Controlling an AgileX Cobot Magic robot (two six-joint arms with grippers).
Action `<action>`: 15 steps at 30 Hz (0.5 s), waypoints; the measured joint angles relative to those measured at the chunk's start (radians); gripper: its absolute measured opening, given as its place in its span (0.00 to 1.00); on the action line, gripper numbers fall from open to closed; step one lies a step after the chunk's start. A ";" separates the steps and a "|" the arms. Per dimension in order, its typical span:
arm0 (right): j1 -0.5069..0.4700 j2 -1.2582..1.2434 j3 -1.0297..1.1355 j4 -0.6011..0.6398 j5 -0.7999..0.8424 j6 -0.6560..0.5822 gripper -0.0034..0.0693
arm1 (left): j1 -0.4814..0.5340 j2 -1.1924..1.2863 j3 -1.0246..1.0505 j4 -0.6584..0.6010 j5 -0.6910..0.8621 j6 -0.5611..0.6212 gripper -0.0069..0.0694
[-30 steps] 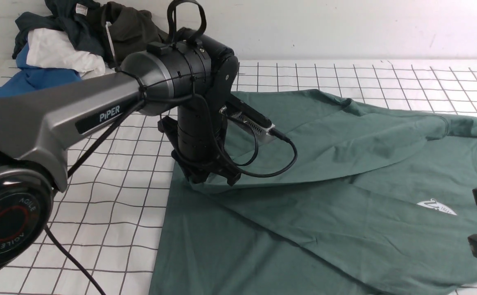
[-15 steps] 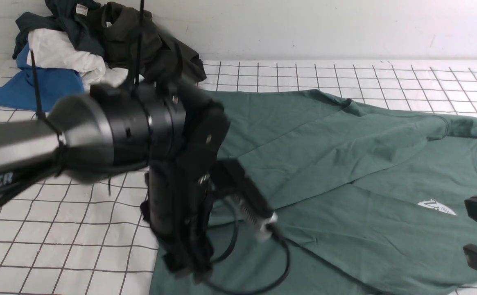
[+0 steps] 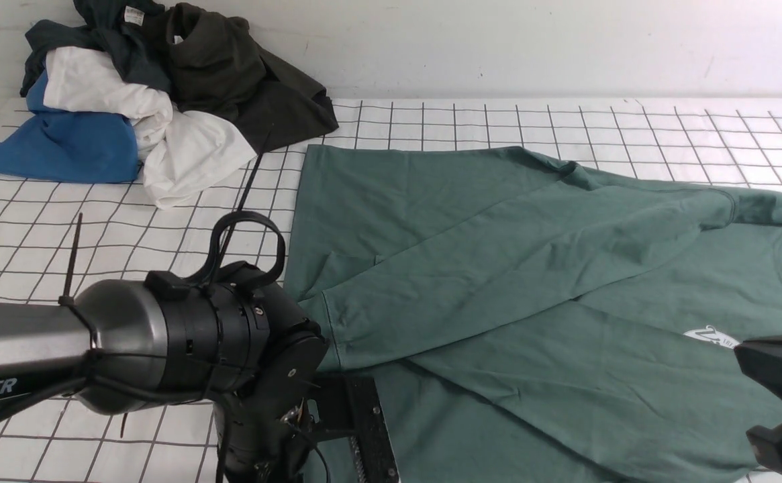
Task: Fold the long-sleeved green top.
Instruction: Use both arms simultaneously to clamp the lower edge of the clothing fabric
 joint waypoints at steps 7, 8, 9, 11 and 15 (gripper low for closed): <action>0.000 0.000 0.001 -0.002 0.007 -0.049 0.04 | 0.000 -0.029 0.000 -0.009 -0.040 -0.006 0.13; 0.000 0.000 0.001 -0.007 0.017 -0.062 0.04 | 0.000 -0.054 0.000 -0.003 -0.039 -0.025 0.10; 0.000 0.000 0.001 -0.011 0.032 -0.068 0.04 | 0.000 -0.076 0.000 0.005 -0.036 -0.039 0.09; 0.000 0.000 0.001 -0.020 0.067 -0.074 0.04 | 0.000 -0.135 0.000 0.033 -0.029 -0.065 0.09; 0.000 0.021 0.001 -0.038 0.217 -0.083 0.03 | 0.008 -0.257 0.000 0.090 -0.016 -0.105 0.08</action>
